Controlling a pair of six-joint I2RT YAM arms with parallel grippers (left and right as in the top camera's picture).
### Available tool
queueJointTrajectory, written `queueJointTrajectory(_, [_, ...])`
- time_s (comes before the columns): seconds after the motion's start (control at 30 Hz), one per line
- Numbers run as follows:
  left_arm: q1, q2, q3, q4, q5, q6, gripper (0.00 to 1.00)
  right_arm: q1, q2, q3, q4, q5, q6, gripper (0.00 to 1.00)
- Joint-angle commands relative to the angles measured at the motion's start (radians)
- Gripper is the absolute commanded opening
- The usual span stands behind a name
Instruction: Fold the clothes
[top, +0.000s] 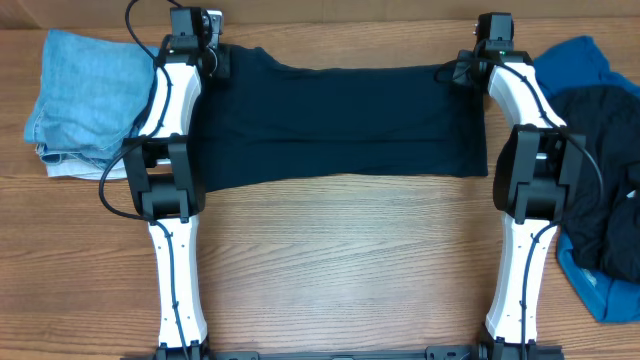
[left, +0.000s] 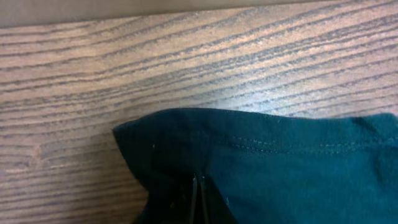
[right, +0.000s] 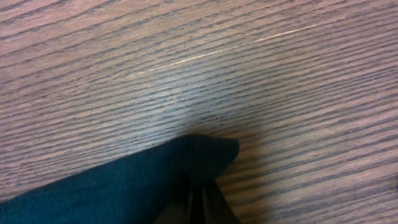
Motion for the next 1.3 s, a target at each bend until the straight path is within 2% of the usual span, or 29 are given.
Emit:
queueJointTrajectory(0.0, [0.001, 0.000, 0.040, -0.049, 0.007, -0.010, 0.04, -0.002, 0.039, 0.002, -0.016, -0.023, 0.003, 0.04])
queueJointTrajectory(0.2, [0.001, -0.005, 0.182, -0.204, 0.017, -0.010, 0.04, -0.002, -0.010, 0.031, -0.005, -0.054, 0.002, 0.04])
queueJointTrajectory(0.4, [0.001, -0.007, 0.245, -0.274, 0.088, -0.011, 0.04, -0.001, -0.047, 0.034, 0.003, -0.058, -0.025, 0.04])
queueJointTrajectory(0.77, [0.003, -0.007, 0.428, -0.511, 0.087, -0.017, 0.04, -0.002, -0.141, 0.034, 0.010, -0.100, -0.046, 0.04])
queueJointTrajectory(1.13, [0.023, -0.007, 0.465, -0.748, 0.087, -0.080, 0.04, -0.003, -0.216, 0.034, -0.163, -0.099, -0.077, 0.04])
queueJointTrajectory(1.27, [0.035, -0.012, 0.476, -0.803, 0.143, -0.089, 0.04, -0.003, -0.229, 0.034, -0.235, -0.099, -0.095, 0.04])
